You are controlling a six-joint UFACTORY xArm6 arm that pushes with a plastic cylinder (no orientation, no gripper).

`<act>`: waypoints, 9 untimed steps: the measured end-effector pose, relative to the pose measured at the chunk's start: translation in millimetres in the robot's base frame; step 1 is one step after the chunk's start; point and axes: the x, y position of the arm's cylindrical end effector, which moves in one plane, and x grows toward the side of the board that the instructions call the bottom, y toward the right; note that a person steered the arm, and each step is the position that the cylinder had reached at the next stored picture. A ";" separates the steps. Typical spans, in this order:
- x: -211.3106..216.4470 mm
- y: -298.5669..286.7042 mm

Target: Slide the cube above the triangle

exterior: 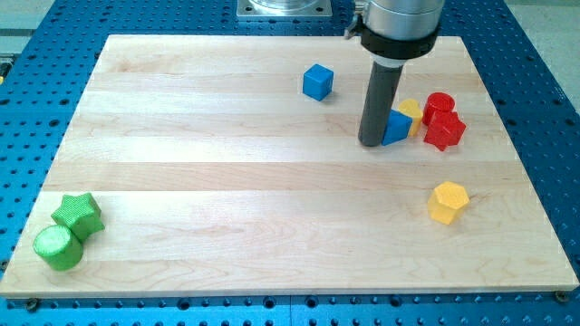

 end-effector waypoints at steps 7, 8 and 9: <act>-166.2 -111.2; -139.0 -33.0; -100.6 25.9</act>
